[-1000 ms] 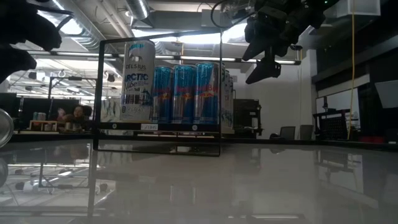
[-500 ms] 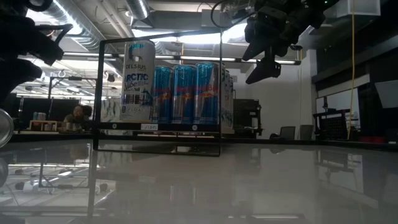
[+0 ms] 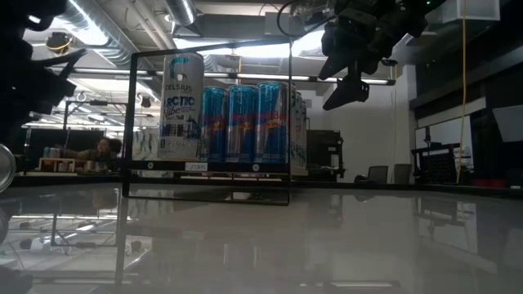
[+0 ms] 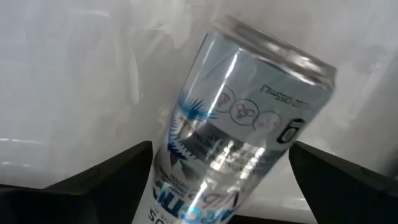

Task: Place canned beverage on shelf
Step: Move the middle left blue soda can to the top right of the shelf

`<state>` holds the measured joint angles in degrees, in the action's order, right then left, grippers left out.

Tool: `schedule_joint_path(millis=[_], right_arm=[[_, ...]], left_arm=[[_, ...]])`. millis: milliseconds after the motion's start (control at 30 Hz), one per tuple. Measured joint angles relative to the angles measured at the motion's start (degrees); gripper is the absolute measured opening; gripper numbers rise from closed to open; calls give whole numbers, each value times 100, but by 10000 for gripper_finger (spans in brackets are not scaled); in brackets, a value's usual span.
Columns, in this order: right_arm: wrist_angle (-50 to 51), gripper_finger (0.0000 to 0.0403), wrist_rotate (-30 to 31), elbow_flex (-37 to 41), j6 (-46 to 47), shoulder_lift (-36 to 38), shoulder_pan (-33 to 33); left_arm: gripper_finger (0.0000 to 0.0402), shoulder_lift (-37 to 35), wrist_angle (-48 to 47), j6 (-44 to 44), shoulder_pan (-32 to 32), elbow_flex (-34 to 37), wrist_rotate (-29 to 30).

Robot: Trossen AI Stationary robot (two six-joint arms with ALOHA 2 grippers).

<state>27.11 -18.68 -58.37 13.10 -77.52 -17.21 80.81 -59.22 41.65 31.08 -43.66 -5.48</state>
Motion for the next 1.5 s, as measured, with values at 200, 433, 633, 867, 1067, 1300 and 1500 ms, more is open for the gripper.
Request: schedule_joint_path(millis=[200,433,633,867,1067,1300,1500], right_arm=[[1,388,0,0,0,0,0],[0,388,0,0,0,0,0],[2,388,0,0,2,0,1],[-2,388,0,0,2,0,0],[-2,388,0,0,2,0,0],[-2,388,0,0,2,0,0],[-7,388,0,0,2,0,0]], left_arm=[[369,185,-1,-2,12,0,132],[369,472,93,16,12,0,167],[351,688,203,-9,12,0,144],[277,696,192,6,-5,-4,49],[248,698,205,21,-94,-111,-88],[248,698,200,-23,-303,-445,-135],[248,698,173,-311,-523,-963,-304]])
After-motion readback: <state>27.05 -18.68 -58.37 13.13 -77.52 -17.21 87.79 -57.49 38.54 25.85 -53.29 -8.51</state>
